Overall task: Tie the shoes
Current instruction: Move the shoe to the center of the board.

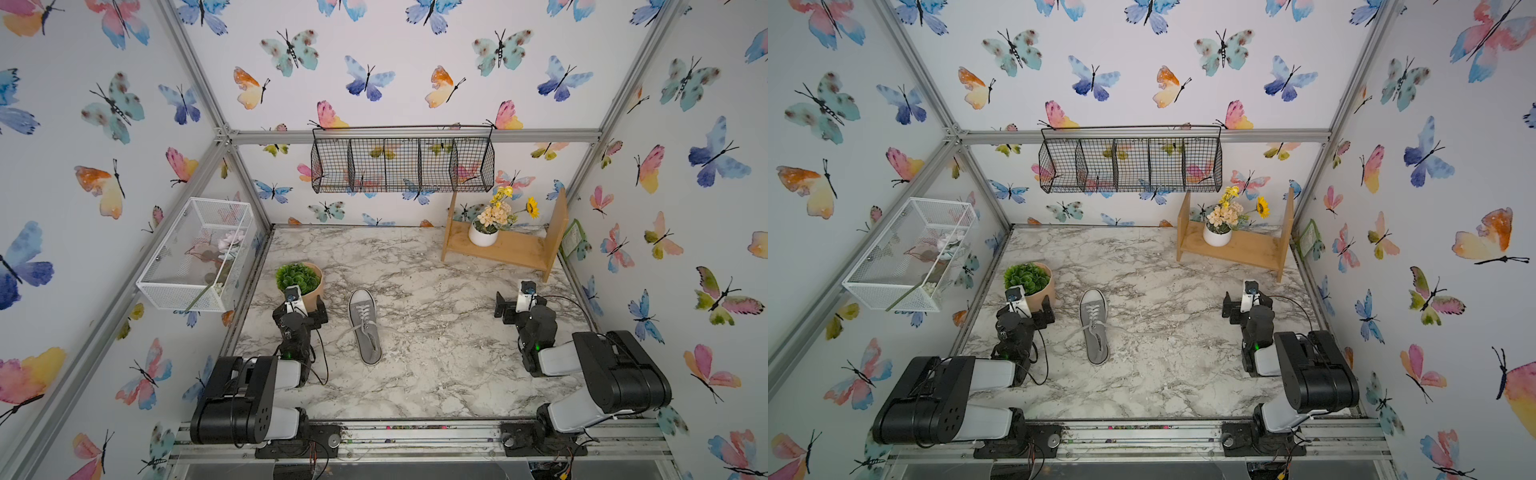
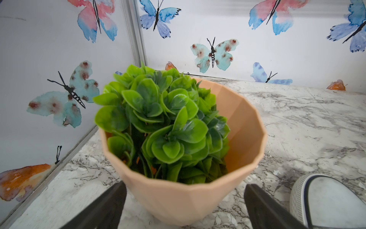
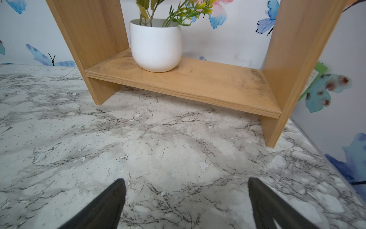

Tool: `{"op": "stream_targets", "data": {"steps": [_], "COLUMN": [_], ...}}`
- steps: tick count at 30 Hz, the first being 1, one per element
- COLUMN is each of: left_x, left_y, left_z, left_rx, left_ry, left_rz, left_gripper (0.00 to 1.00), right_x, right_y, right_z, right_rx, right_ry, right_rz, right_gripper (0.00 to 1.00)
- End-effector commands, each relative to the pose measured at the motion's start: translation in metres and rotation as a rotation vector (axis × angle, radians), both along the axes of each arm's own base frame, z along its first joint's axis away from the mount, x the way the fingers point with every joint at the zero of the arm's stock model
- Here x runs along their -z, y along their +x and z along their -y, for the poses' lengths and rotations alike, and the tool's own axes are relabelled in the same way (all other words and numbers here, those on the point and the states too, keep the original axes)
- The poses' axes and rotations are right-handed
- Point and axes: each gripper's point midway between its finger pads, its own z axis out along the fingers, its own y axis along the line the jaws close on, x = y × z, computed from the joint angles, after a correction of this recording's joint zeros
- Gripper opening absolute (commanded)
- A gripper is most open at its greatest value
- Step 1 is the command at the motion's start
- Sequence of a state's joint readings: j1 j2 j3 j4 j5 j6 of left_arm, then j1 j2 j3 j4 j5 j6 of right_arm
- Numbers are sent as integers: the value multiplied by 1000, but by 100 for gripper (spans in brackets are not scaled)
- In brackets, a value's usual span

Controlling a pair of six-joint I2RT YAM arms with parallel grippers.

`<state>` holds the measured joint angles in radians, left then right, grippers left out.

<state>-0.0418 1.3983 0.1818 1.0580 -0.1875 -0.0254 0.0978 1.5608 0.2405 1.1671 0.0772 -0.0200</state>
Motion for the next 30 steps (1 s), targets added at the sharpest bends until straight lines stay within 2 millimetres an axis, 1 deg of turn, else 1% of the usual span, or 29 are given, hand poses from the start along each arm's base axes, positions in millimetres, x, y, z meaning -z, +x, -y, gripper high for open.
{"op": "stream_targets", "data": {"steps": [1,3,5,7,9,10,11,13,14,15,16,19,21,24,26,28,30], "left_x": [-12,-12,-12,-29,-27,-32,-37,-41,-42,-44,-45,-53,-58,-57,-54,-46,-36], "left_y": [7,7,7,9,12,16,19,23,24,24,23,9,-3,-20,-29,-37,-43], "left_z": [9,9,9,10,6,1,0,10,17,26,41,72,84,85,86,91,102], "left_rx": [43,43,42,43,12,-32,-48,-7,19,57,124,228,250,230,240,263,312], "left_ry": [-2,-2,0,14,-12,-44,-76,-145,-187,-244,-296,-425,-437,-448,-457,-472,-483], "left_rz": [40,40,43,90,-21,-55,-66,-98,-116,-128,-141,-145,-139,-143,-157,-193,-249], "left_gripper": [99,99,99,99,99,99,99,99,99,99,100,100,100,100,99,98,97], "right_x": [-5,-6,-17,-25,-34,-40,-46,-57,-59,-62,-65,-73,-76,-78,-81,-82,-79], "right_y": [6,6,6,10,15,16,17,17,17,16,13,4,-1,-9,-15,-23,-29], "right_z": [-3,-2,2,1,7,12,12,2,-2,-9,-19,-48,-58,-62,-71,-88,-112], "right_rx": [-12,-8,19,16,62,106,113,73,66,39,-13,-147,-187,-212,-252,-312,-372], "right_ry": [3,1,5,-3,29,72,105,179,220,273,311,441,459,456,463,465,437], "right_rz": [18,24,64,21,-40,-56,-54,-53,-75,-94,-105,-127,-156,-187,-207,-231,-272], "right_gripper": [99,99,99,98,99,99,99,98,98,99,98,96,96,96,95,94,94]}}
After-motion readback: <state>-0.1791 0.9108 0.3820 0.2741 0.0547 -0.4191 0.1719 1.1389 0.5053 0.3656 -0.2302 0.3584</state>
